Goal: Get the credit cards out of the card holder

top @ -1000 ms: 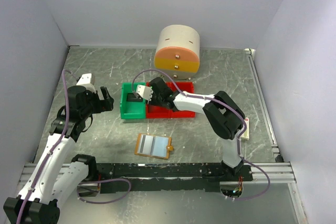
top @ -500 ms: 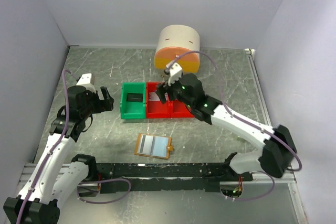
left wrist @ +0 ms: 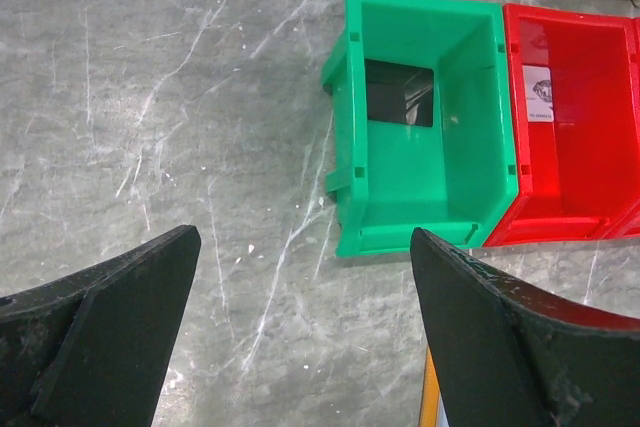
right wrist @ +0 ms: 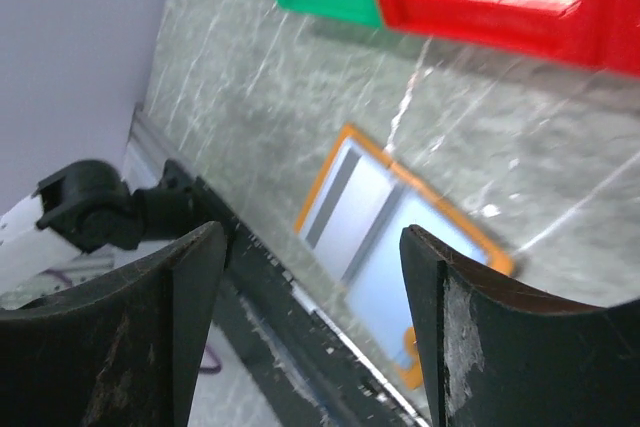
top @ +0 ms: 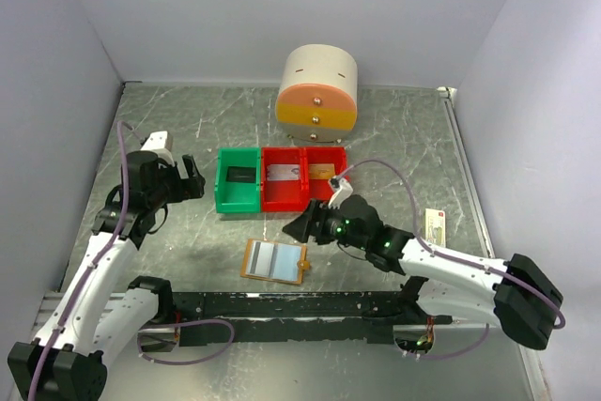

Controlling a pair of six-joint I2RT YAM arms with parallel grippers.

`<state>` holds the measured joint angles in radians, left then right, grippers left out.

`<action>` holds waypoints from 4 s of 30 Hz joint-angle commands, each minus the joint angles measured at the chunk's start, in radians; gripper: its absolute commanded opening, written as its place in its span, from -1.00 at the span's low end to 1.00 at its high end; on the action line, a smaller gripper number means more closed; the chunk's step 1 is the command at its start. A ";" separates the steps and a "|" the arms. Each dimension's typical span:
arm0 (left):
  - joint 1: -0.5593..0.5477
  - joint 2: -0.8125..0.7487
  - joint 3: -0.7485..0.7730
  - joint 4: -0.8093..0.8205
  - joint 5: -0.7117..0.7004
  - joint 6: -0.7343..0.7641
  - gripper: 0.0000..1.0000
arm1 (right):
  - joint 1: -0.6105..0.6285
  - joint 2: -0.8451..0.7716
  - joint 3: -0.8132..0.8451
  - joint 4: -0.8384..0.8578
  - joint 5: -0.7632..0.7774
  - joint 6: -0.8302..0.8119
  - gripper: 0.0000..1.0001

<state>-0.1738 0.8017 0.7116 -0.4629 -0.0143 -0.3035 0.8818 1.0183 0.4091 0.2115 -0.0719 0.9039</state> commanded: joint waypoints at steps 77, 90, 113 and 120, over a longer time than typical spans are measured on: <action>-0.627 0.341 -0.324 0.218 0.218 -0.537 -0.22 | 0.159 0.653 0.027 0.313 -0.065 0.367 -0.68; -0.662 0.239 -0.259 0.079 0.086 -0.584 -0.16 | 0.156 0.625 0.017 0.299 -0.061 0.337 -1.00; -0.681 0.351 -0.260 0.077 0.083 -0.569 -0.35 | 0.154 0.616 0.048 0.289 -0.091 0.328 -0.79; -0.684 0.364 -0.264 0.088 0.098 -0.566 -0.47 | 0.156 0.659 0.054 0.314 -0.103 0.333 -0.93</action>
<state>-0.8436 1.1507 0.4644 -0.3645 0.0731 -0.8787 1.0317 1.6402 0.4553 0.5407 -0.1688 1.2514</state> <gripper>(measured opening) 0.282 0.086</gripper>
